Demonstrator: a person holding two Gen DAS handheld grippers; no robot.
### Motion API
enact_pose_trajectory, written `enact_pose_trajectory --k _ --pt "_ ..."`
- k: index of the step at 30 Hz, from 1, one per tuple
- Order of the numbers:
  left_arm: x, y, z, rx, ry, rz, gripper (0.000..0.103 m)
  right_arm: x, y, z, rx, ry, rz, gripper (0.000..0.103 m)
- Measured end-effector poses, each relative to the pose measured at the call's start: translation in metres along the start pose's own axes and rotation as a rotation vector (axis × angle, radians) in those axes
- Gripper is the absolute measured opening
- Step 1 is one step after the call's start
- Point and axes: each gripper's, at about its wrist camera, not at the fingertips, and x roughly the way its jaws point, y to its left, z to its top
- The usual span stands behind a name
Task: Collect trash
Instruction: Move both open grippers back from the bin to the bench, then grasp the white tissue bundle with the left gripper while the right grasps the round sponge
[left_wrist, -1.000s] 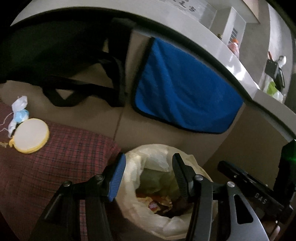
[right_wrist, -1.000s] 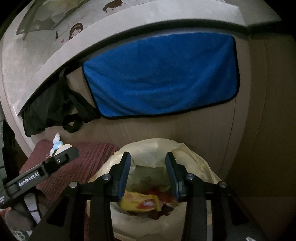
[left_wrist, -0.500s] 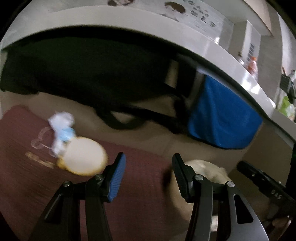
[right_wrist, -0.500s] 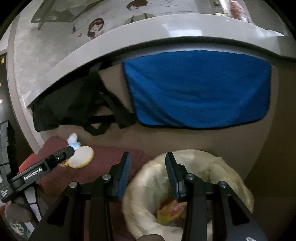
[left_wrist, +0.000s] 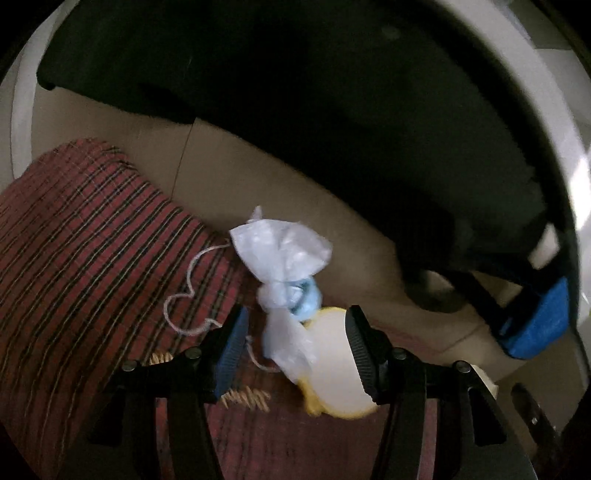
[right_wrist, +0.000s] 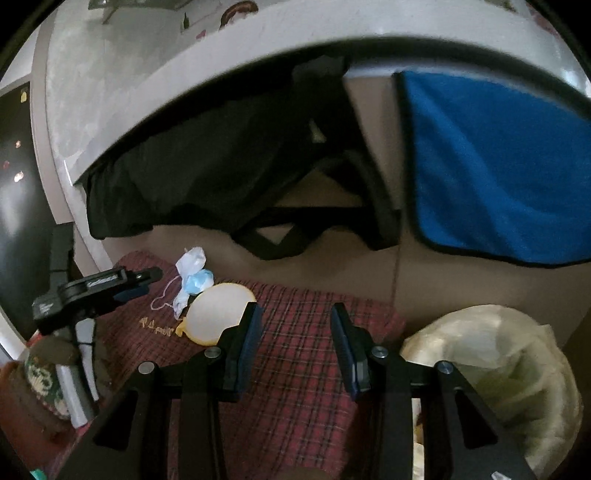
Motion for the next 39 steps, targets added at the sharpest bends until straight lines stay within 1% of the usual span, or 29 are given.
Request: enact_pose_trajectory --k 2,4,6,8,9,10,12,14,17,21,22,24,26,28,29,30,31,32,35,39 --pt "0.018 -0.002 0.003 0.038 0.012 0.040 0.055 0.010 0.001 -0.002 0.001 0.019 0.000 0.037" --pt "0.036 -0.005 0.005 0.067 0.041 0.076 0.055 0.023 0.004 -0.005 0.000 0.042 0.003 0.037" --pt "0.050 -0.007 0.007 0.084 0.064 0.082 0.055 0.032 0.005 -0.009 -0.007 0.061 0.001 0.037" --pt "0.063 -0.010 0.009 0.094 0.088 0.110 0.054 0.040 0.008 -0.011 -0.016 0.082 0.004 0.037" --pt "0.066 -0.009 0.010 0.087 0.098 0.107 0.049 0.046 0.009 -0.012 -0.018 0.097 0.011 0.037" --pt "0.070 -0.008 0.012 0.073 0.114 0.088 0.046 0.049 0.010 -0.013 -0.017 0.108 0.017 0.037" --pt "0.070 -0.007 0.016 0.072 0.127 0.068 0.041 0.058 0.016 -0.013 -0.019 0.132 0.031 0.037" --pt "0.058 -0.002 0.020 0.078 0.099 0.063 0.040 0.070 0.023 -0.011 -0.031 0.164 0.049 0.037" --pt "0.020 0.009 0.022 0.086 0.044 0.060 0.040 0.091 0.033 -0.008 -0.025 0.206 0.093 0.037" --pt "-0.034 0.034 0.011 0.078 0.033 0.058 0.040 0.128 0.047 -0.006 0.011 0.267 0.135 0.037" --pt "-0.048 0.043 0.006 0.071 0.040 0.053 0.040 0.133 0.048 -0.005 0.016 0.270 0.126 0.037" --pt "-0.072 0.060 -0.002 0.064 0.044 0.056 0.040 0.145 0.052 -0.004 0.014 0.278 0.078 0.037" --pt "-0.099 0.076 -0.011 0.066 0.024 0.086 0.040 0.157 0.055 -0.004 0.012 0.293 0.054 0.037" --pt "-0.120 0.091 -0.019 0.063 0.004 0.116 0.040 0.165 0.058 -0.006 0.018 0.309 0.057 0.037" --pt "-0.130 0.099 -0.023 0.056 -0.006 0.130 0.040 0.166 0.059 -0.006 0.026 0.304 0.059 0.036" --pt "-0.136 0.102 -0.027 0.048 -0.012 0.138 0.040 0.165 0.061 -0.005 0.033 0.301 0.063 0.031" --pt "-0.144 0.111 -0.030 0.031 -0.017 0.149 0.040 0.165 0.062 -0.003 0.036 0.300 0.070 0.018" --pt "-0.149 0.121 -0.032 0.011 -0.016 0.148 0.040 0.163 0.065 -0.001 0.034 0.298 0.080 0.013" --pt "-0.162 0.137 -0.038 -0.039 -0.016 0.141 0.040 0.150 0.090 0.009 -0.008 0.265 0.114 0.012" --pt "-0.171 0.148 -0.043 -0.091 -0.022 0.128 0.040 0.122 0.138 0.019 -0.120 0.217 0.166 0.011"
